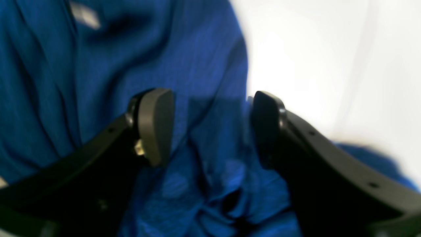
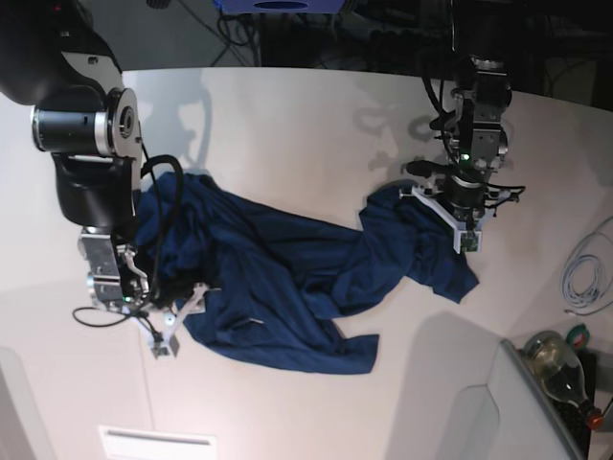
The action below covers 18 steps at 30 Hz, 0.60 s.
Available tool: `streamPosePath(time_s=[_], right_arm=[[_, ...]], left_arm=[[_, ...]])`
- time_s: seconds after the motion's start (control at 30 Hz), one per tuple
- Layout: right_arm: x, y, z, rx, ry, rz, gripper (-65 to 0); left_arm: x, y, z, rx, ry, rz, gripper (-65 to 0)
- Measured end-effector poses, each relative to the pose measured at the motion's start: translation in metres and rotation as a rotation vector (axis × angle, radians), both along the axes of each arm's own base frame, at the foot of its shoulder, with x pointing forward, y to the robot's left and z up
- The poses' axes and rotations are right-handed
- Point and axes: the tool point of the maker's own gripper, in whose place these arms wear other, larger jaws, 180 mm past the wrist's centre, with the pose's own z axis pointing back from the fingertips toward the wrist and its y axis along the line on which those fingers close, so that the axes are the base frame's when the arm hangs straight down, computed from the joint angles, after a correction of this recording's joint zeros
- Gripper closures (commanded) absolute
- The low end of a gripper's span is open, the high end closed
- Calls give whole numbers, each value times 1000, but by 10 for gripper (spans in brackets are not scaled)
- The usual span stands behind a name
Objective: Layout the t-shirt on the table in an organized manner, then fold the t-shirt properly
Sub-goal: 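Grasp the shirt edges with both grippers and pull them apart, then lift the shirt fabric with the right gripper and drag it away from the left gripper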
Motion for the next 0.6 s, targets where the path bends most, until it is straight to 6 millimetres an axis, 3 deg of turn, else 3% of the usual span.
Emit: streamPosePath(time_s=[0.13,0.17,0.33,0.6], right_arm=[[0,5,0,7,3,4,-36],[2,5,2,6,-1,5,0],[11,-3,25,-32,-24,10,0],[50,-30,109,-115,-195,-6,0]], left_arm=[[-7,2,-15,0,36,7,0],[-7,4,-16,1,35,9,0],[-3,12,-23,9,25,18,0],[1,21,-25,22,25,25,0]])
